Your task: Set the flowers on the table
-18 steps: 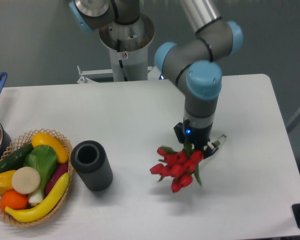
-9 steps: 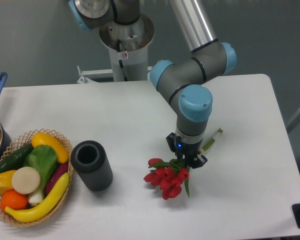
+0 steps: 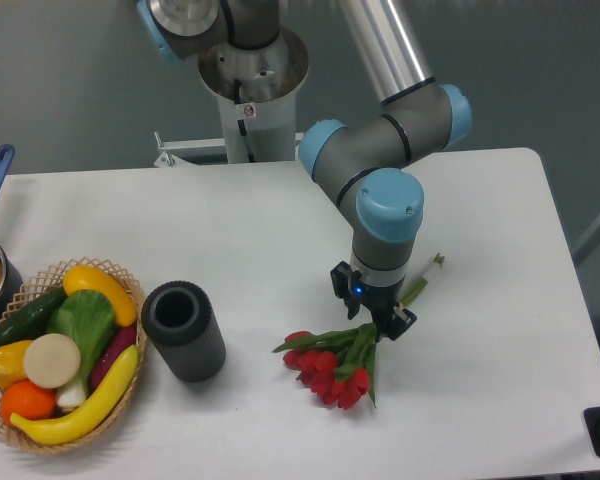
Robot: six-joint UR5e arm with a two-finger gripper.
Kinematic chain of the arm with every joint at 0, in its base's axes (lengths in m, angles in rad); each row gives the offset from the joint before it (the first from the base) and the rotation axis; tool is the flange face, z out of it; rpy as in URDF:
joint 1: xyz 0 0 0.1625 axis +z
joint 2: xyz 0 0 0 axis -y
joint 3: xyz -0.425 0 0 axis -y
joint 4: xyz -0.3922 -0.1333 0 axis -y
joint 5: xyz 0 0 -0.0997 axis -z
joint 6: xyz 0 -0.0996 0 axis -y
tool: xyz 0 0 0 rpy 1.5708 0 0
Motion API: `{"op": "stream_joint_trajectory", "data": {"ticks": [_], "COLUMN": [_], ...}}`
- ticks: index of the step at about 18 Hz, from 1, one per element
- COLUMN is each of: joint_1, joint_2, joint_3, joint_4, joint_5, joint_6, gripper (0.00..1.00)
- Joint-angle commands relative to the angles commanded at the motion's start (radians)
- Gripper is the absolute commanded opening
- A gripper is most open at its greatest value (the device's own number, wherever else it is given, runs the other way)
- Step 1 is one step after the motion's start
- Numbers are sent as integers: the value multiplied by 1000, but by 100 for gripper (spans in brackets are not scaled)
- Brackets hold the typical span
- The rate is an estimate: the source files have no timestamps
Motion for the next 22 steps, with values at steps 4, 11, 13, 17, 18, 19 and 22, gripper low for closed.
{"op": "stream_joint_trajectory", "data": {"ticks": [4, 11, 13, 17, 18, 19, 22], "joint_1": [38, 138, 173, 264, 288, 314, 379], "joint_2": [40, 113, 152, 233, 251, 271, 318], "joint_3": [69, 109, 108, 88, 68, 42, -14], "joint_4": [2, -27, -89, -199, -199, -199, -198], "joint_5": [2, 0, -6, -66, -93, -121, -179], "joint_6": [8, 99, 158, 303, 336, 363, 460], "gripper": [100, 100, 100, 100, 100, 100, 100]}}
